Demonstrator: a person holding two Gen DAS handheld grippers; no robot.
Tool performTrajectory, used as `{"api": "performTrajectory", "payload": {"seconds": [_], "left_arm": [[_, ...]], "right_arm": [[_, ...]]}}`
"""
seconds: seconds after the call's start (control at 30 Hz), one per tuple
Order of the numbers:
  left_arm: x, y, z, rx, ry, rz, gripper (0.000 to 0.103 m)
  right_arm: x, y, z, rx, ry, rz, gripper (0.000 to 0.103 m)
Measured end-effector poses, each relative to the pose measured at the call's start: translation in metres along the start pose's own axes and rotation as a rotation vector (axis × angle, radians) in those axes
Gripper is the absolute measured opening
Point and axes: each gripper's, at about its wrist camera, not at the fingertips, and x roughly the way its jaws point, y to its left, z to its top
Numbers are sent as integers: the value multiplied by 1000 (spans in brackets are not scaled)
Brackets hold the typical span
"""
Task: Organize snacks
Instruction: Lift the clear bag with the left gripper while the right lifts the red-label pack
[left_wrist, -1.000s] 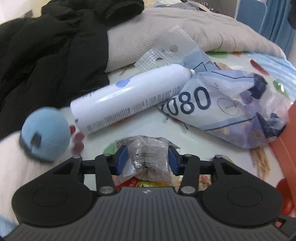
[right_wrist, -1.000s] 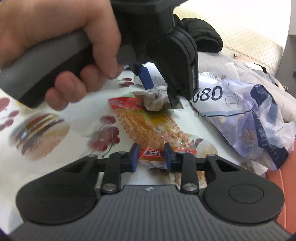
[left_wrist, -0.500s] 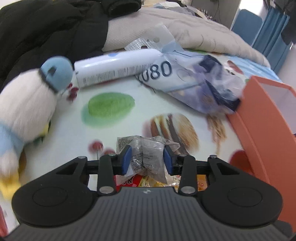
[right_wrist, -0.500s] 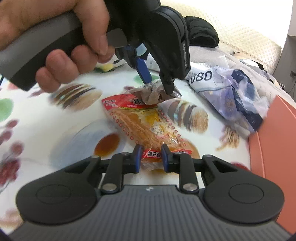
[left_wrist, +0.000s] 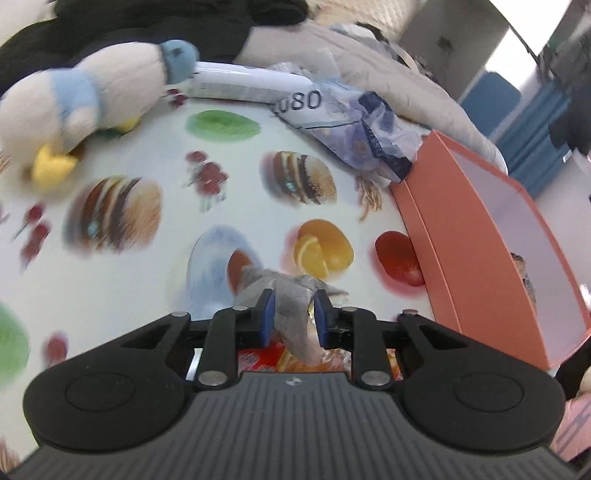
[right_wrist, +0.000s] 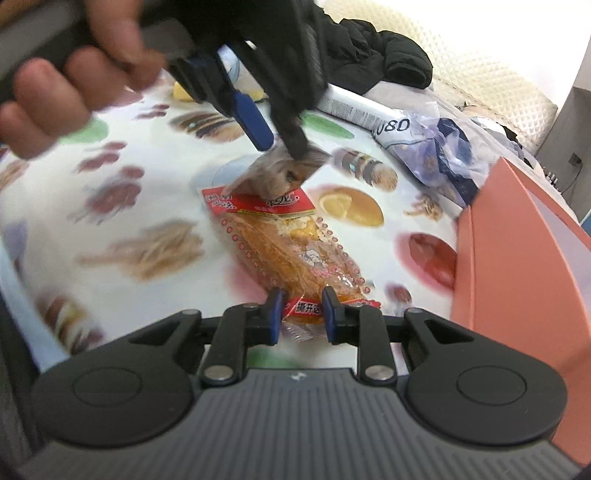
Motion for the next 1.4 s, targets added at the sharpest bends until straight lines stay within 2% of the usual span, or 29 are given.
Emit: {"api": "performTrajectory", "payload": {"seconds": [0.2,0.37,0.47,0.67,0.77,0.8,0.83,0.87,0.9,0.93,1.1,1.17,1.3,1.4], "left_arm": [[-39,7,-45,-46,-21,15,25],[-64,25,-81,-179,-43,-21,25],[-72,25,-99,-218,-50,-34,25],[-78,12,-109,-256,-69,-82,26],[-71,6,-106,-269,-61,-96,27],[-70,4,-105,-274,-58,-100,29],[-68,3,-104,-275,-57,-103,41],[-66,0,-102,-268,-57,-101,60],[-65,-4,-101,-253,-62,-93,67],[-64,-7,-99,-244,-65,-89,76],[-48,-18,-89,-240,-23,-140,79],[-39,-23,-83,-241,0,-121,79],[-20,-27,-74,-226,34,-93,79],[-8,-30,-72,-208,57,-53,79]], "right_arm": [[-21,4,-15,-33,22,-5,26],[-41,8,-27,-33,50,3,27],[-49,10,-33,-41,57,7,27],[-59,15,-39,-38,72,28,32],[-62,13,-38,-12,68,69,43],[-62,12,-38,1,68,92,52],[-63,10,-38,8,54,127,62],[-65,8,-38,10,26,172,69],[-66,5,-39,15,2,202,82],[-66,3,-39,23,-8,204,84],[-61,-23,-38,142,-43,269,84],[-57,-32,-38,185,-47,291,84],[-46,-41,-36,191,-43,326,83],[-39,-45,-35,197,-43,355,77]]}}
